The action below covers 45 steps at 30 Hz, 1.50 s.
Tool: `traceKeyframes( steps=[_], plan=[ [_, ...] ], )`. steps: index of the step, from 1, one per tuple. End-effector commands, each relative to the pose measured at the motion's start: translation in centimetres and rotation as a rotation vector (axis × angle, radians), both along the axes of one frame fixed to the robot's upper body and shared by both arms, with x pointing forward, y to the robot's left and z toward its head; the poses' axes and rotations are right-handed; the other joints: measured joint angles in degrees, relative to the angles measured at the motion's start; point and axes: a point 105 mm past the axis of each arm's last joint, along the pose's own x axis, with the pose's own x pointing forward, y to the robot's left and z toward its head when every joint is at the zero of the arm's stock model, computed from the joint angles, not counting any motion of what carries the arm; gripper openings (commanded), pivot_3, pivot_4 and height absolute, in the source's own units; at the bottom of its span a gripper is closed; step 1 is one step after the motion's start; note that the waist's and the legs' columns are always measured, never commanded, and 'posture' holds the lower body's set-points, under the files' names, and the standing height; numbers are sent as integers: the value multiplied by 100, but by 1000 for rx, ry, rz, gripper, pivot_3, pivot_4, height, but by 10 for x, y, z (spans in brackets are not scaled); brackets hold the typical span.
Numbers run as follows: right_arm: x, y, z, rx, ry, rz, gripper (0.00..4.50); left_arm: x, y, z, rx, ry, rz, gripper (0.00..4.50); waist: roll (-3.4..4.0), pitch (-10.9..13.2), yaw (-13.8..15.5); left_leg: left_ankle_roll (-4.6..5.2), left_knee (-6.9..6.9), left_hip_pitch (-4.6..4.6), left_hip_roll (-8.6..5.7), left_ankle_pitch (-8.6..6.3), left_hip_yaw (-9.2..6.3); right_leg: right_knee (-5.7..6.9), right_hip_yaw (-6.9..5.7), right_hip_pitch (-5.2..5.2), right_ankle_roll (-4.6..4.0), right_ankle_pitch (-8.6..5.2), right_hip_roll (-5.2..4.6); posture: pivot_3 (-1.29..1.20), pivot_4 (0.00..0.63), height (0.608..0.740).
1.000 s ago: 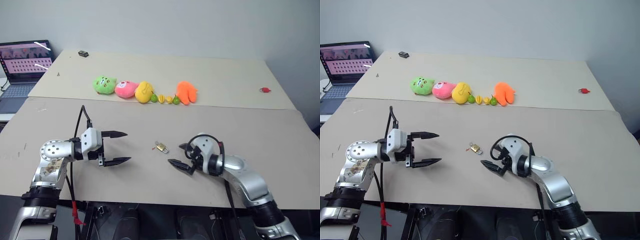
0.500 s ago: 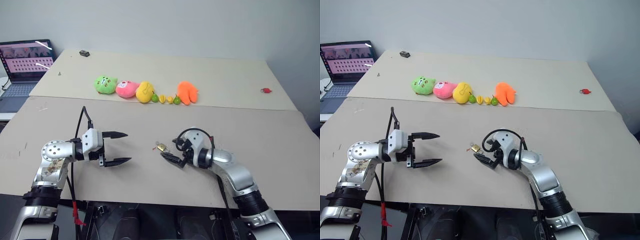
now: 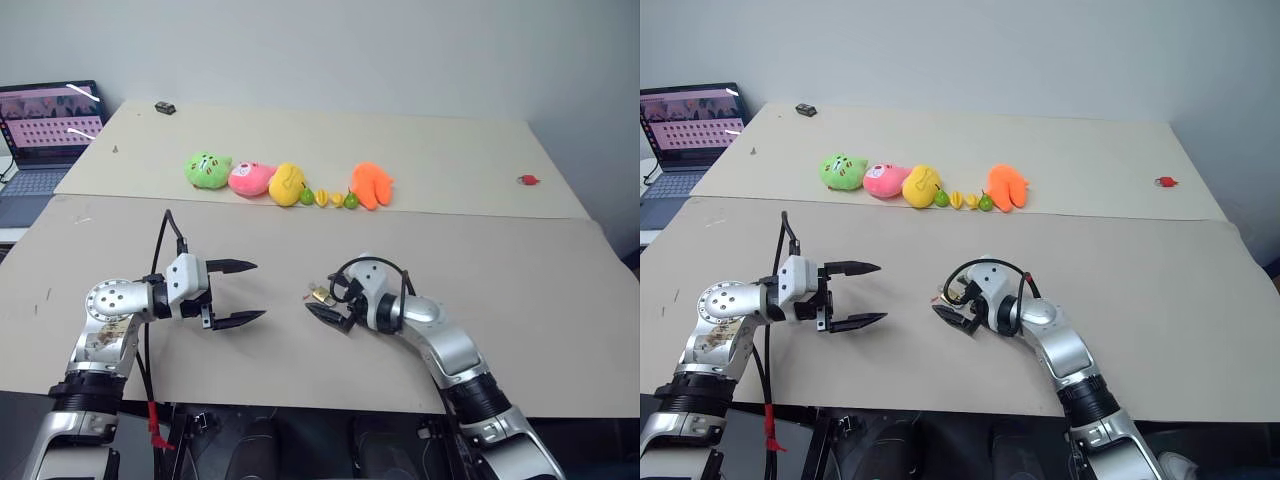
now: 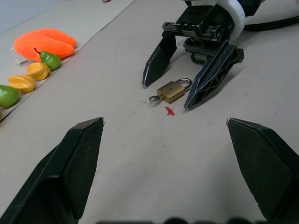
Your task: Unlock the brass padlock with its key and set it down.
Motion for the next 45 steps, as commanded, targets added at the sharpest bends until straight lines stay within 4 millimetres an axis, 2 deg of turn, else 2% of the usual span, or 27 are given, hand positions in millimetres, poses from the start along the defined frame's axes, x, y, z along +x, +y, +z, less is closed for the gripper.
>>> traceKeyframes(
  steps=[1, 7, 8, 13, 17, 19, 25, 27, 29, 31, 33, 37, 42, 45],
  plan=[
    [2, -4, 2, -12, -28, -1, 3072, 0, -3, 8, -4, -39, -3, 4500, 0, 0, -22, 0, 0, 0, 0, 0, -1, 0, 0, 0, 0, 0, 0, 0, 150, 722],
    [12, -16, 10, -30, -64, -17, 991, 4, -4, 11, -14, -52, 6, 4500, 0, 0, -27, 0, 0, -1, -1, 0, -1, 0, 0, 0, -1, 1, -1, 0, 150, 722],
    [14, -17, 12, -33, -71, -19, 933, 4, -4, 11, -13, -52, 6, 4500, 0, 0, -26, 0, 0, -1, 0, 0, -2, 0, -1, 0, -1, 0, 0, 0, 150, 722],
    [24, -26, 23, -40, -106, -31, 933, 7, -5, 13, -9, -57, -1, 4500, 0, 0, -27, 0, 0, -3, -1, 0, -1, 0, -1, -1, -1, 1, -1, 0, 150, 722],
    [26, -29, 30, -48, -129, -19, 933, 18, -10, 25, -57, -57, 18, 4500, 0, 0, -24, 0, 0, -5, -2, 0, -2, 0, -1, -3, -1, 1, -1, 0, 150, 722],
    [22, -27, 41, -31, -162, 22, 933, 26, -16, 32, -107, -6, 31, 4500, 0, 0, -25, 0, 0, -5, -3, 0, -2, 0, -1, -3, -1, 1, -1, 0, 150, 722],
    [3, -29, 69, -93, -313, 185, 933, 42, -37, 34, -179, 434, 75, 4500, -2, 2, -43, 1, 3, -10, -4, 0, -6, 2, -2, -3, 10, -4, 0, 0, 150, 722],
    [-4, -29, 80, -112, -370, 234, 933, 39, -46, 40, -230, 609, 46, 4500, -2, 2, -58, 1, 5, -11, -6, 0, -10, 1, -5, -2, 24, -13, 0, 0, 150, 722],
    [-14, -26, 90, -145, -438, 295, 933, 34, -52, 35, -267, 808, 37, 4500, -2, 3, -70, 1, 5, -12, -5, -1, -11, 3, -5, -4, 42, -24, 1, 0, 150, 722],
    [-19, -25, 92, -179, -473, 326, 933, 28, -55, 31, -302, 938, 38, 4500, -1, 3, -96, 2, 5, -10, -6, -1, -11, 7, -5, -5, 46, -27, 1, 0, 150, 722],
    [-23, -23, 93, -198, -492, 348, 933, 22, -61, 39, -379, 1061, 12, 4500, -1, 3, -105, 6, 5, -5, -3, -3, -11, 8, -4, -3, 46, -27, 3, 0, 150, 722],
    [-32, -16, 93, -205, -510, 382, 933, 9, -73, 47, -415, 1157, -45, 4500, -1, 3, -94, 6, 5, -5, -3, -3, -13, 10, -5, -4, 45, -26, 4, 0, 150, 722],
    [-35, -12, 89, -206, -506, 399, 933, 15, -77, 55, -499, 1194, -23, 4500, -2, 3, -60, 5, 9, -6, -6, -3, -13, 9, -5, 0, 26, -15, 0, 0, 150, 722],
    [-34, -11, 88, -211, -507, 398, 933, 15, -77, 52, -487, 1188, 6, 4500, -1, 3, -63, 5, 9, -5, -7, -3, -13, 9, -5, -1, 5, -2, -1, 0, 150, 722]
  ],
)
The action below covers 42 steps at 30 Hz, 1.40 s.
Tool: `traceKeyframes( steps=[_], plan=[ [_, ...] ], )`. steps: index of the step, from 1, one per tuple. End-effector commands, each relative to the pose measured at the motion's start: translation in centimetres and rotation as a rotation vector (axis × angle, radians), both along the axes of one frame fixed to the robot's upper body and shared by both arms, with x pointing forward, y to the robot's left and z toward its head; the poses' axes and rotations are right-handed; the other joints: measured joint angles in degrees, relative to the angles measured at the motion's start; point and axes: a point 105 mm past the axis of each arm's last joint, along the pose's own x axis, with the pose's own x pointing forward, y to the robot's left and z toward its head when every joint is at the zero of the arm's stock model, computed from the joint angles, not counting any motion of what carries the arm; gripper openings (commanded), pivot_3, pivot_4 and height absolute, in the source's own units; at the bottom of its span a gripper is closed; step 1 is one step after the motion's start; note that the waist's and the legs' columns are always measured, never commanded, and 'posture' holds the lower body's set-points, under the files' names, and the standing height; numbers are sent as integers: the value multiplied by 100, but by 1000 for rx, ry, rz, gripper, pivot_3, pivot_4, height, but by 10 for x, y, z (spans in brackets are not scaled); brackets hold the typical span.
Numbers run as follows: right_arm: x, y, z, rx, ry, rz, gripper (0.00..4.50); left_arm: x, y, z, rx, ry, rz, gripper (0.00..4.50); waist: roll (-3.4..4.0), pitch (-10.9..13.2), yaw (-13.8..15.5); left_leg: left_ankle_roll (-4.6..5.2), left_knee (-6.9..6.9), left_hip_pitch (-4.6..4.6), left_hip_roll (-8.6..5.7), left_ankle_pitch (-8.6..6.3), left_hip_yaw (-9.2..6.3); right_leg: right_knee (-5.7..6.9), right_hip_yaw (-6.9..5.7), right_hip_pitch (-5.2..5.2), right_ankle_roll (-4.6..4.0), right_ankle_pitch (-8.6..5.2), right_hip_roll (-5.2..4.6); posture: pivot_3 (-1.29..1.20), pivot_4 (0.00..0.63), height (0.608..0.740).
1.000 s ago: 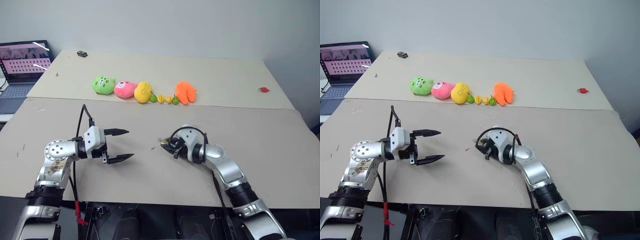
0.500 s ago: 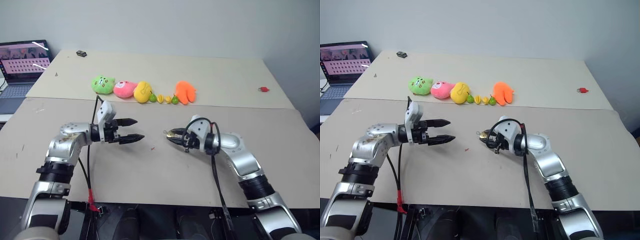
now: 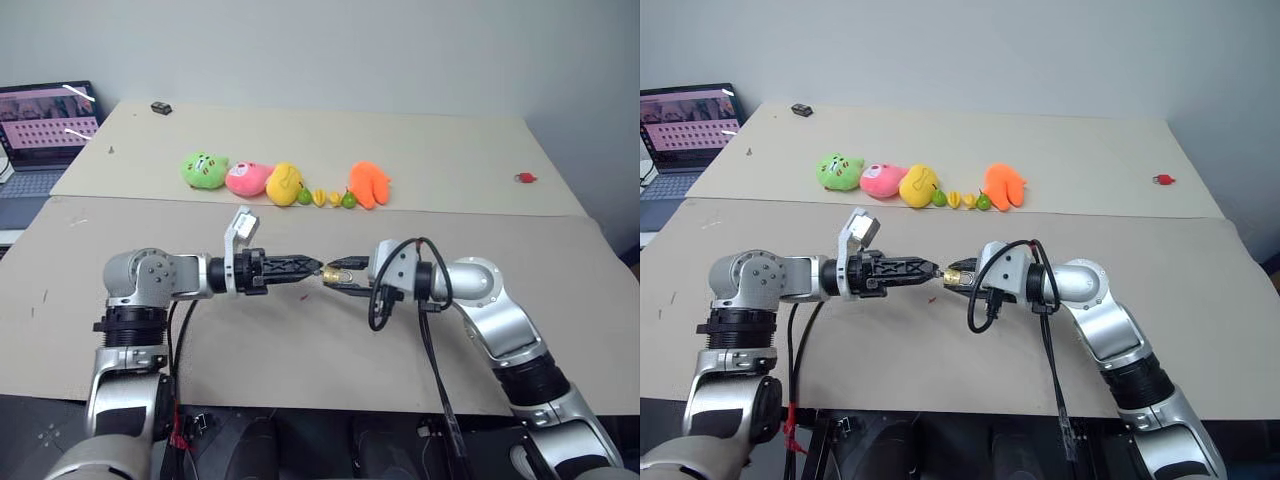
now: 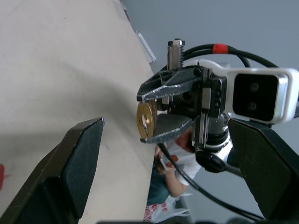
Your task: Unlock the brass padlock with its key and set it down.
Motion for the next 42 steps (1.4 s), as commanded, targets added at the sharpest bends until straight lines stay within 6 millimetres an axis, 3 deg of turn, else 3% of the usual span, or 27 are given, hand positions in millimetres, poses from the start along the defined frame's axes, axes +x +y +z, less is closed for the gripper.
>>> traceKeyframes(
  steps=[1, 6, 7, 9, 10, 15, 27, 42],
  plan=[
    [-5, 4, 9, 15, -51, 28, 933, 0, 0, 9, 5, -40, 5, 4500, 0, 0, -4, 0, 0, 0, 0, 0, 0, 0, 0, -1, -1, 1, 0, 0, 150, 722],
    [-1, 2, 11, 22, -52, 13, 933, -2, 1, 7, 12, -28, 2, 4500, 0, 0, -1, -1, 0, 0, 0, 0, 0, 0, 0, 0, -3, 2, 0, 0, 150, 722],
    [-1, 1, 11, 22, -51, 11, 933, -3, 1, 6, 13, -28, -2, 3952, 0, 0, -1, -1, 0, -1, 0, 0, 0, 0, 0, 0, -3, 2, 0, 0, 150, 722],
    [1, 0, 11, 21, -52, 3, 933, -5, 0, 5, 13, -27, -9, 3520, 0, 0, -3, -1, 0, 0, 0, 0, 0, -1, 0, -1, -3, 2, 0, 0, 150, 722],
    [1, 0, 11, 20, -53, 0, 933, -6, 0, 5, 15, -29, -12, 2990, 0, 0, -2, -1, 0, 0, 0, 0, 0, -1, 0, -1, -3, 2, 0, 0, 150, 722],
    [3, 0, 12, 24, -56, -2, 933, -4, 0, 2, 42, -49, -5, 1174, 0, 0, -4, -1, 0, -1, 0, 0, 0, -1, 0, -1, -4, 2, 0, 0, 150, 722],
    [1, 6, 18, 25, -77, 21, 933, -2, -11, -1, 14, 14, -27, 1174, 0, 0, -2, -1, 0, -1, -1, 0, 0, -1, 0, 0, -3, 2, 0, 0, 150, 722],
    [3, 3, 13, 17, -62, 5, 933, 3, -7, 4, 5, 10, -6, 1174, 0, 0, -1, -2, 0, -1, -1, -1, 0, -2, 0, -1, -3, 2, -1, 0, 150, 722]
  ],
)
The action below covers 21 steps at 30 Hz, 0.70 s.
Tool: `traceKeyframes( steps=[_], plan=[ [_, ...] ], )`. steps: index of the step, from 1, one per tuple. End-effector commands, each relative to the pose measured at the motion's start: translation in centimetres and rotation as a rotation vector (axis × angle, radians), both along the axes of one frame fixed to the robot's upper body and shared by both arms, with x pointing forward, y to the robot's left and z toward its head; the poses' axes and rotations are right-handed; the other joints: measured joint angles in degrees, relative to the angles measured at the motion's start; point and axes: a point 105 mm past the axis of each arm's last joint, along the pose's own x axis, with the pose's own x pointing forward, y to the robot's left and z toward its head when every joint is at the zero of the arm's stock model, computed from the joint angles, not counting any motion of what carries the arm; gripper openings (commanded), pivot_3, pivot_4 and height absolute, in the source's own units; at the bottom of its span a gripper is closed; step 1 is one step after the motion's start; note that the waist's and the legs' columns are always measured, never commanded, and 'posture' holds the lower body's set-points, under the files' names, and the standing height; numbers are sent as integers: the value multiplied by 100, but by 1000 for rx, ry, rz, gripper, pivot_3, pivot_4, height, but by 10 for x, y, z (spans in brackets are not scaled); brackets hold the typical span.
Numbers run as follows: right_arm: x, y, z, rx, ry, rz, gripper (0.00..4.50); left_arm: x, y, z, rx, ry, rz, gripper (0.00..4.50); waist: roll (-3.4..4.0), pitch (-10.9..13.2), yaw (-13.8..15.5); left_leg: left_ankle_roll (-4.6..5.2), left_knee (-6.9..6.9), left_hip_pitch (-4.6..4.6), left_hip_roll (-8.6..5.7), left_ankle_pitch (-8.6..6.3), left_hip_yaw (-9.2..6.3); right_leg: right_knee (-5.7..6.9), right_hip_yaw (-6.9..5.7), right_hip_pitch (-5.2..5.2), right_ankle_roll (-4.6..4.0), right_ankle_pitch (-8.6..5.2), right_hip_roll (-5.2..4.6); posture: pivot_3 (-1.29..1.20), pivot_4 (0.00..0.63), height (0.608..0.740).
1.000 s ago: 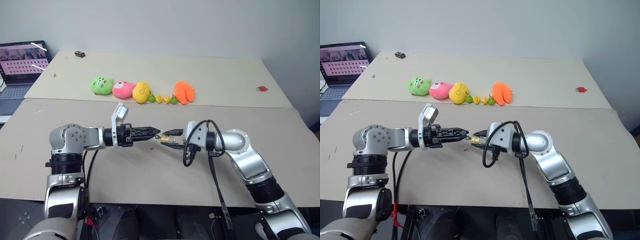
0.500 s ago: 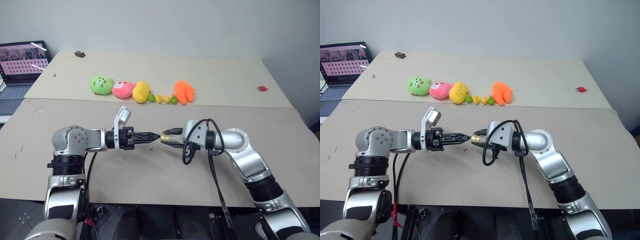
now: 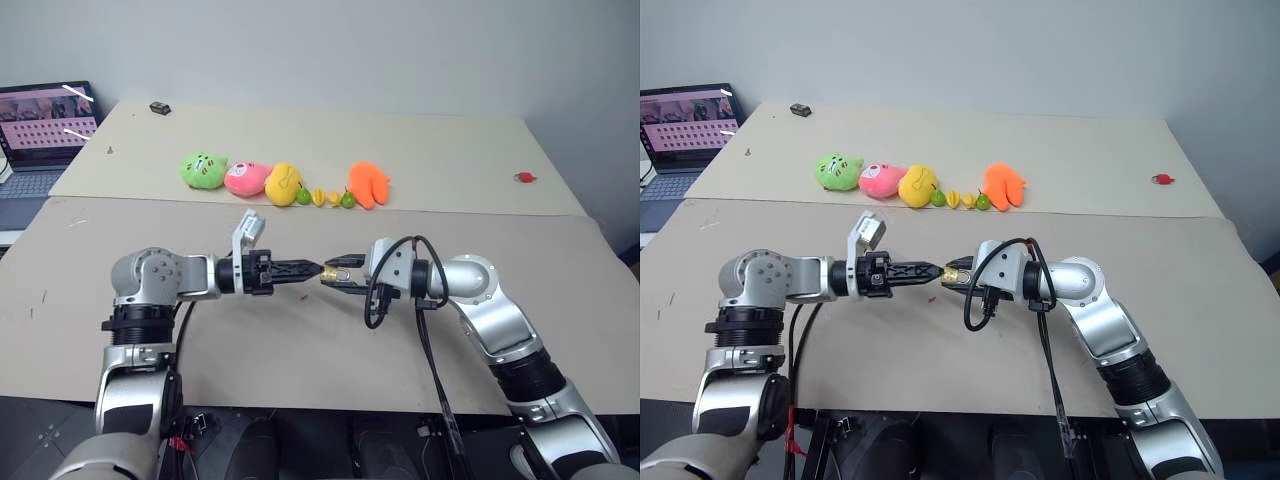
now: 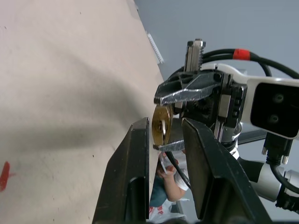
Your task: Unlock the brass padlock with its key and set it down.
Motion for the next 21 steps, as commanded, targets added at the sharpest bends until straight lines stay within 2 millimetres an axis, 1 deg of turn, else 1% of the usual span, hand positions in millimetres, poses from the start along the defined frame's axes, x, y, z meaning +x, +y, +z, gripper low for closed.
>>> traceKeyframes(
  steps=[1, 9, 12, 14, 17, 21],
  plan=[
    [-1, 1, 10, 17, -48, 8, 933, -2, 0, 10, -18, -27, -20, 1174, 0, 0, 1, 0, 0, 0, 0, 0, 0, 0, 0, 0, 0, 0, 0, 0, 150, 722],
    [1, 0, 8, 16, -43, -1, 933, -8, 3, 8, 0, -28, -36, 1174, 0, 0, -5, 0, 0, 0, 0, 0, 0, 0, 0, -1, 0, 0, 0, 0, 150, 722],
    [2, -1, 7, 15, -42, -5, 933, -7, 5, 8, -6, -22, -25, 1174, 0, 0, -1, 0, 0, 0, 0, 0, 0, 0, 0, 0, 0, 0, 0, 0, 150, 722],
    [2, -1, 7, 16, -41, -7, 933, -7, 6, 7, 8, -31, -25, 659, 0, 0, -1, 0, 0, 0, 0, 0, 0, 0, 0, 0, 0, 0, 0, 0, 150, 722],
    [3, -1, 7, 16, -42, -7, 933, -10, 4, 7, 5, -43, -36, 659, 0, 0, -3, 0, 0, 0, 1, 0, 0, 0, 0, -1, 0, 0, 0, 0, 150, 722],
    [4, -1, 8, 19, -43, -6, 933, -8, 2, 4, 0, -36, -22, 659, 0, 0, -1, 0, 0, 0, 0, 0, 0, 0, 0, 0, 0, 0, 0, 0, 150, 722]
  ],
)
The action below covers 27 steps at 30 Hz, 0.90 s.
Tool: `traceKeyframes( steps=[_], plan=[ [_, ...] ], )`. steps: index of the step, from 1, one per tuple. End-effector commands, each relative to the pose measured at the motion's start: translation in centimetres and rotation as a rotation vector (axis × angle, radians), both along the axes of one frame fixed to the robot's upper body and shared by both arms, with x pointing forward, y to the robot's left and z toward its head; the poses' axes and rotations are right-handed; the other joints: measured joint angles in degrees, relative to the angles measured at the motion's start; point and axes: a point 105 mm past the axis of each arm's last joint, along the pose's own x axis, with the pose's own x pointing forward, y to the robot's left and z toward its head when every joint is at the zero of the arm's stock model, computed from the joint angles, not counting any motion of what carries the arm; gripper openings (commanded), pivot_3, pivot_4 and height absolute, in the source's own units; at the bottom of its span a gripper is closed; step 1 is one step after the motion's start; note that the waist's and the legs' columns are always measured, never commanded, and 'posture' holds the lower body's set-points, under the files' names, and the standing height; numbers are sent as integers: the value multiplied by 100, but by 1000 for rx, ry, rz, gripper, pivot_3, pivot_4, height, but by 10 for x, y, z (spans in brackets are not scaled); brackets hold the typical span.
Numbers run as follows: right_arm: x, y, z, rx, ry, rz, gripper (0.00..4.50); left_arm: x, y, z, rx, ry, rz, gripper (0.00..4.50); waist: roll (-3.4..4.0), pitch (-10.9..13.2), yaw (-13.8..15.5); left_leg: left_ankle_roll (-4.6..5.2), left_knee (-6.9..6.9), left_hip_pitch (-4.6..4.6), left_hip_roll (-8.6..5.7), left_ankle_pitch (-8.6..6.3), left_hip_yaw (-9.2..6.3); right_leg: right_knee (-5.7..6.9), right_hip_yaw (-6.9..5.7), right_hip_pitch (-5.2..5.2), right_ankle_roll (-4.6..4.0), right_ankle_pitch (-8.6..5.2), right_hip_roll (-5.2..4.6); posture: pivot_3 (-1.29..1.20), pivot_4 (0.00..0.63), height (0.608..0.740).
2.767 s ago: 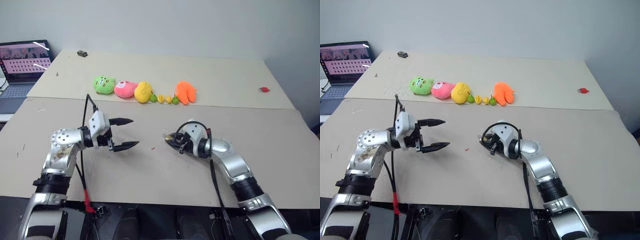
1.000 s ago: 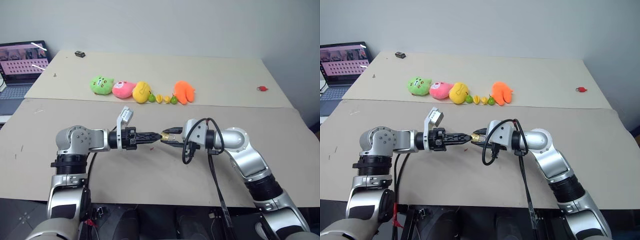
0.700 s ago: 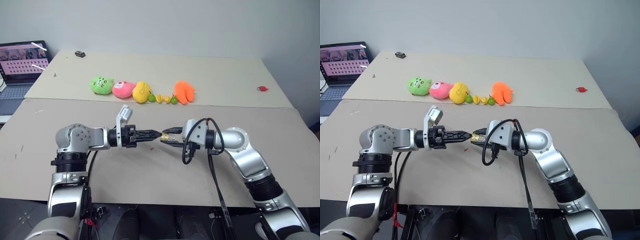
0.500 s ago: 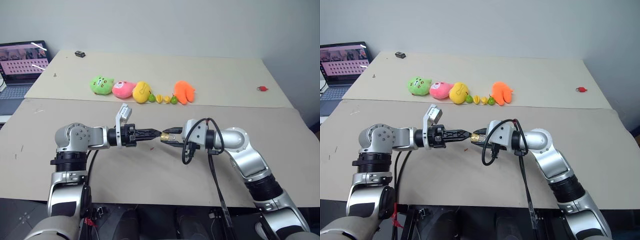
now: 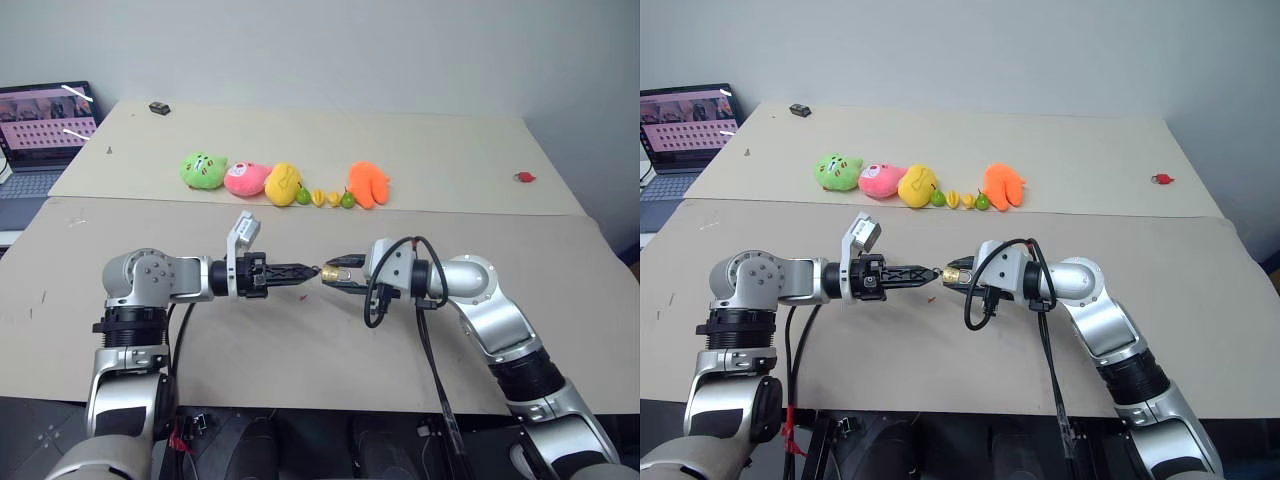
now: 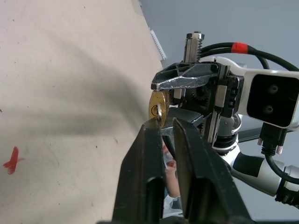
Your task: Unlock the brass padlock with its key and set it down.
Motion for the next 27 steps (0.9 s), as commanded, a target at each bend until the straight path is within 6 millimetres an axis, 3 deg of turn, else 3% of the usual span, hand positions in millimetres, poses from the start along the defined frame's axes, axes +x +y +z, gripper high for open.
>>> traceKeyframes(
  steps=[1, 14, 27],
  plan=[
    [1, 2, 12, 24, -48, 6, 933, 1, -3, 7, -28, -44, -2, 659, 0, 0, 0, 0, 0, 0, 0, 0, 0, 0, 0, 0, 0, 0, 0, 0, 150, 722],
    [-3, 4, 17, 23, -61, 22, 933, 15, -3, 4, -41, -52, 49, 659, 0, 0, 3, 0, 0, 0, -1, 0, 0, 0, 0, 0, 0, 0, 0, 0, 150, 722],
    [0, 1, 29, 41, -87, 3, 933, 4, -12, 6, -110, -14, -5, 659, 0, 0, 1, 0, 0, -1, -1, 0, 0, -2, 0, 0, 0, 0, -1, 0, 150, 722]
  ],
)
